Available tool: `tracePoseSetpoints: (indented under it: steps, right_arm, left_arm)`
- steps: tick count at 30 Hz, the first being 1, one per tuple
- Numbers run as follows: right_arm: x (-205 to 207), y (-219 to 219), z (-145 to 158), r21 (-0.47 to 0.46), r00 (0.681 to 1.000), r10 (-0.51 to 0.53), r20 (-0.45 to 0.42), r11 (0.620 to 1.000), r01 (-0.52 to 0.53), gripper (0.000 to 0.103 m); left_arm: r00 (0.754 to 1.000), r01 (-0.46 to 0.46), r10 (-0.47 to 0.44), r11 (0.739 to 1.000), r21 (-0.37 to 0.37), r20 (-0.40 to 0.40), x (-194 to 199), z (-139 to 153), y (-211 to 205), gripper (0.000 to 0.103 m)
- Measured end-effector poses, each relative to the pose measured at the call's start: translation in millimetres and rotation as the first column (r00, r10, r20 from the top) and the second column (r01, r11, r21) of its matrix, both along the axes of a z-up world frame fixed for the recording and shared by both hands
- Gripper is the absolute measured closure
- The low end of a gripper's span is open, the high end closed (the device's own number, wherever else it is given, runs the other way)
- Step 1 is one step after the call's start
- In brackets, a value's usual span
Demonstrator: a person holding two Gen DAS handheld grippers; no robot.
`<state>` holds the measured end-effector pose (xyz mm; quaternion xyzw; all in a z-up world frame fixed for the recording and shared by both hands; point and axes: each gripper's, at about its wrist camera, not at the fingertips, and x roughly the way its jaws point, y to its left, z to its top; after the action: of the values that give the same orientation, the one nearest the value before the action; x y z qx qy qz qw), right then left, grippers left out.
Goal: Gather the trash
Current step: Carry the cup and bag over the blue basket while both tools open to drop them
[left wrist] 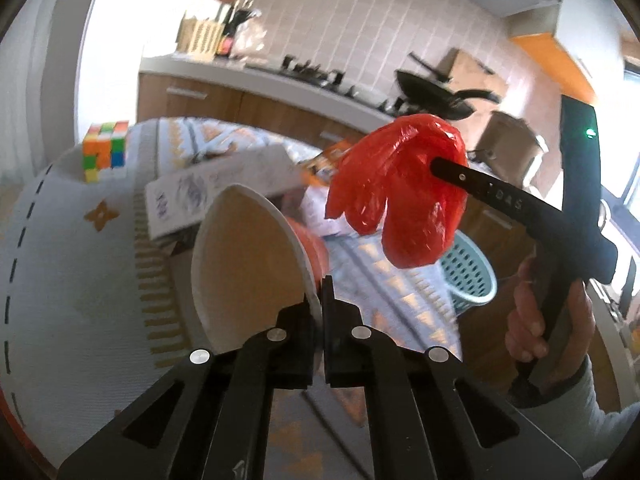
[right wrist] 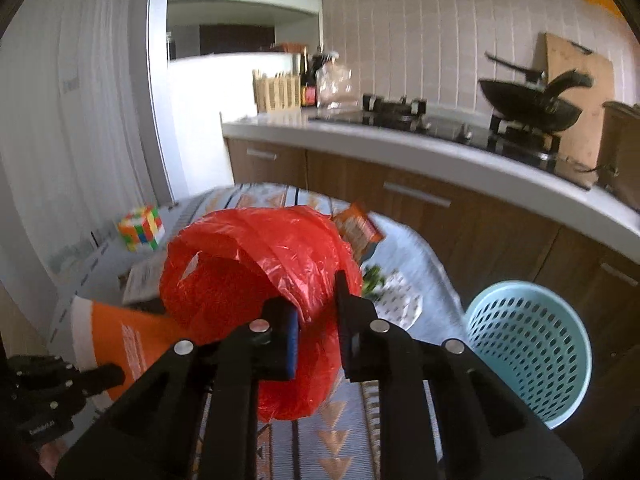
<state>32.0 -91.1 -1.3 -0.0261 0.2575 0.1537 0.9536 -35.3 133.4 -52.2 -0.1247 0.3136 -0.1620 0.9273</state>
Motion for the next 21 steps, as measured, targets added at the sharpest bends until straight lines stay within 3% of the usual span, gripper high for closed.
tracePoseSetpoints:
  steps: [6,14,18,21]
  right_arm:
    - [-5.1,-31.4,25.1,0.043,0.997,-0.060,0.045,0.997,0.058,0.090]
    - [-10.8,-106.9,40.3,0.084,0.969,-0.236,0.075,0.970,0.230,0.090]
    - [-8.4,-154.8,34.7,0.100,0.939,-0.342,0.042,0.936,0.336,0.090]
    - [-3.9,-195.4,23.8,0.124,0.913,-0.407,-0.034,0.904,0.408,0.090]
  left_arm:
    - [0.997,0.038,-0.037,0.999,-0.011,0.068,-5.1,18.5,-18.1,0.102]
    - [0.978,0.147,-0.149,0.989,0.026,0.143,11.3,50.5,-67.7,0.102]
    - [0.960,0.224,-0.230,0.973,0.054,0.159,33.0,65.1,-106.8,0.102]
    - [0.943,0.292,-0.297,0.955,0.054,0.148,53.2,69.4,-141.5,0.102]
